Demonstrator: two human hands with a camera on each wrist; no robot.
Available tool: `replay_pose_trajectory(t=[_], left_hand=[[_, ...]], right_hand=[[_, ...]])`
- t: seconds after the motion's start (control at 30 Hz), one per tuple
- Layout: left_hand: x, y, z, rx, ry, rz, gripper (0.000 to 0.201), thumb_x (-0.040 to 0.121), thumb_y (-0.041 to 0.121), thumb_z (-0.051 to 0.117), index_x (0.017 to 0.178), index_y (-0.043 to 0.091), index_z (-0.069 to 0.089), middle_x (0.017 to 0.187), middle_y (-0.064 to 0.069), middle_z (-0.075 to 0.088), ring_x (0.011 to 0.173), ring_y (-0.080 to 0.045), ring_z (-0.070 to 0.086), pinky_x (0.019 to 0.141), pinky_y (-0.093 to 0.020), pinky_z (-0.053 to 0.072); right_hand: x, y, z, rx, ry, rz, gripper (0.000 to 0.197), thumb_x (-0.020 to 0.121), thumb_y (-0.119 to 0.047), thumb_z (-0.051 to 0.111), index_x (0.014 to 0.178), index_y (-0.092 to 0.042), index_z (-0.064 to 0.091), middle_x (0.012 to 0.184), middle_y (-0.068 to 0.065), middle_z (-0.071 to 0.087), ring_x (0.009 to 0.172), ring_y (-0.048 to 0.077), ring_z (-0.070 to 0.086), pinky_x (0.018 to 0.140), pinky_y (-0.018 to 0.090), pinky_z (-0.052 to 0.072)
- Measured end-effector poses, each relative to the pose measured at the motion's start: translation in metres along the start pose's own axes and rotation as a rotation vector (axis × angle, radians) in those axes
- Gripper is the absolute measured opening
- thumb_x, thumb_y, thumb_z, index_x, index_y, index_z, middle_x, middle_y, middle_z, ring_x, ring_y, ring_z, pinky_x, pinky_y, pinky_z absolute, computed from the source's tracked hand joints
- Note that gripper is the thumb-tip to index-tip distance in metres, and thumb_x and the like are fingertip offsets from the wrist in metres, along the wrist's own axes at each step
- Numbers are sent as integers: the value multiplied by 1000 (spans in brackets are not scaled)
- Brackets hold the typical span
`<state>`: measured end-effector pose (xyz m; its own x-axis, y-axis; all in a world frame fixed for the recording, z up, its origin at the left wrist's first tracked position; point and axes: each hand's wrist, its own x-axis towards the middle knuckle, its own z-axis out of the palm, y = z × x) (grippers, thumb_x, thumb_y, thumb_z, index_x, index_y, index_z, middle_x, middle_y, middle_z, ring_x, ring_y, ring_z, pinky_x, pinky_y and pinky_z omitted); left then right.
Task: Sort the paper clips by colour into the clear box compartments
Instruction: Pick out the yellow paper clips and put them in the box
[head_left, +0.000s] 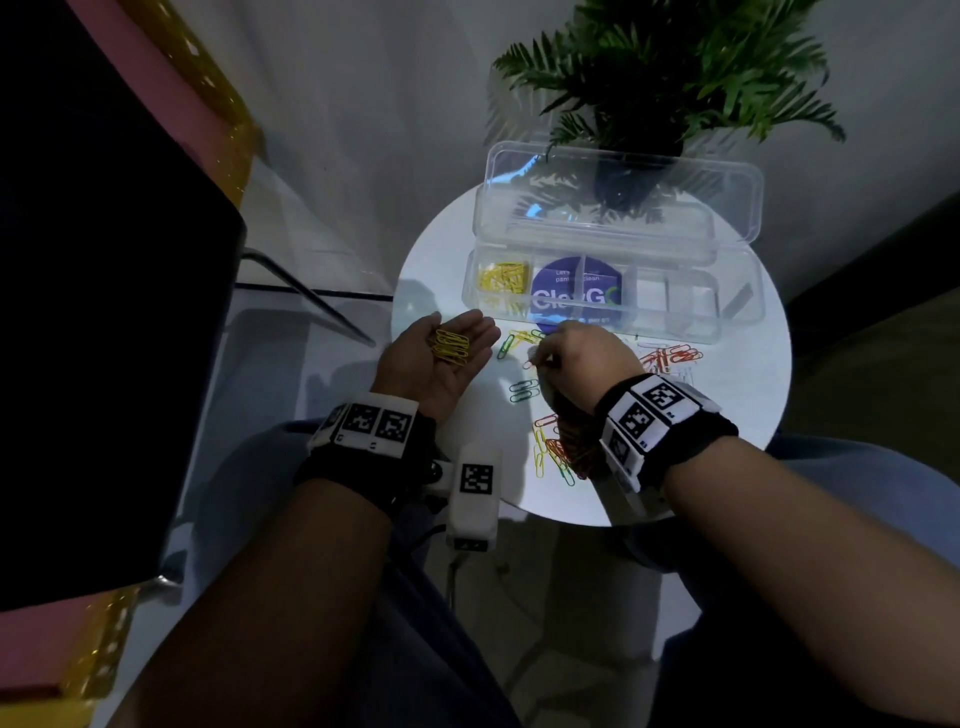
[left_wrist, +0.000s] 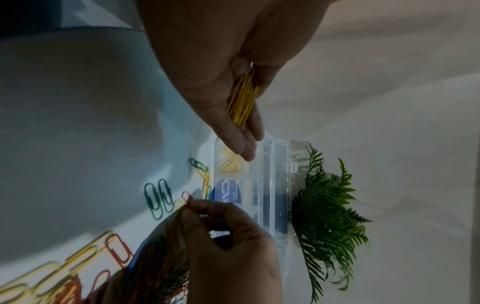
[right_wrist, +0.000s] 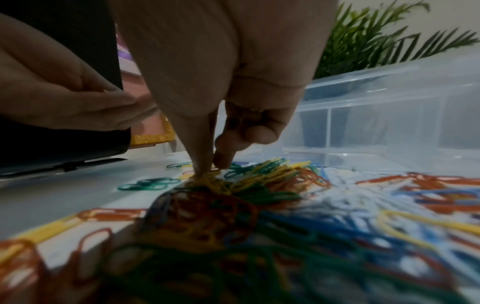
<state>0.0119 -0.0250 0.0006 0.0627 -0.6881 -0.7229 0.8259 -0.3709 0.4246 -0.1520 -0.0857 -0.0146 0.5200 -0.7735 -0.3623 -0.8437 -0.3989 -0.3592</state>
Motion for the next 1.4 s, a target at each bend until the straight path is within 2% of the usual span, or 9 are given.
replay_pose_trajectory(t=[0.13, 0.27, 0.47, 0.6, 0.7, 0.9, 1.07, 1.27, 1.4], left_hand=[[0, -1, 1, 21, -14, -6, 57, 101, 27, 27, 76, 2, 72, 72, -10, 73, 74, -18, 69, 62, -22, 56], [1, -1, 1, 17, -27, -16, 65, 101, 28, 27, 65, 3, 75, 73, -10, 73, 67, -17, 71, 61, -22, 57], [3, -1, 2, 27, -36, -26, 68, 101, 28, 27, 61, 4, 75, 73, -10, 73, 65, -17, 72, 61, -23, 57], [1, -1, 3, 28, -24, -17, 60, 101, 28, 28, 72, 3, 74, 75, -9, 73, 73, -17, 70, 65, -22, 56], [1, -1, 4, 24, -21, -18, 59, 101, 27, 28, 71, 4, 74, 74, -9, 73, 76, -17, 68, 66, -22, 56], [-2, -1, 8, 11, -9, -17, 44, 101, 26, 26, 88, 3, 61, 74, -9, 72, 86, -19, 61, 77, -25, 50], [-1, -2, 9, 18, -9, -22, 43, 101, 27, 26, 90, 3, 60, 79, -9, 71, 102, -18, 59, 75, -24, 50], [1, -3, 8, -1, -26, -24, 44, 101, 27, 26, 89, 3, 61, 76, -9, 71, 86, -17, 67, 68, -24, 55], [2, -3, 7, -24, -52, -38, 51, 101, 27, 26, 83, 2, 66, 74, -10, 72, 65, -17, 71, 61, -23, 57]], right_hand=[[-1, 7, -1, 72, 45, 42, 20, 86, -12, 54, 104, -14, 62, 109, 10, 64, 102, 30, 58, 84, 35, 46], [2, 3, -3, 78, 39, 43, 31, 89, -15, 51, 120, -19, 57, 114, 11, 64, 105, 30, 58, 88, 36, 47], [4, -1, -5, -21, -20, -22, 29, 92, -18, 48, 118, -20, 60, 120, 10, 58, 109, 30, 56, 92, 38, 47], [7, -6, -8, 96, 90, -23, 28, 90, -19, 55, 117, -18, 62, 116, 11, 62, 108, 30, 58, 90, 36, 48], [16, -11, -3, 39, 21, -62, 33, 83, -15, 63, 115, -20, 63, 112, 9, 63, 106, 29, 59, 88, 33, 48], [23, -19, -1, -24, -2, -34, 25, 86, -17, 60, 110, -14, 66, 113, 14, 62, 107, 32, 59, 90, 36, 49], [18, -19, 3, -40, 11, -45, 23, 91, -18, 52, 107, -4, 61, 111, 18, 57, 106, 34, 57, 85, 38, 46], [15, -20, 1, -63, -45, -52, 25, 95, -18, 48, 112, -1, 55, 115, 18, 52, 104, 32, 58, 84, 37, 46], [9, -12, -8, 249, 49, -33, 6, 83, -3, 56, 84, -9, 58, 88, 6, 57, 84, 26, 57, 73, 27, 40]])
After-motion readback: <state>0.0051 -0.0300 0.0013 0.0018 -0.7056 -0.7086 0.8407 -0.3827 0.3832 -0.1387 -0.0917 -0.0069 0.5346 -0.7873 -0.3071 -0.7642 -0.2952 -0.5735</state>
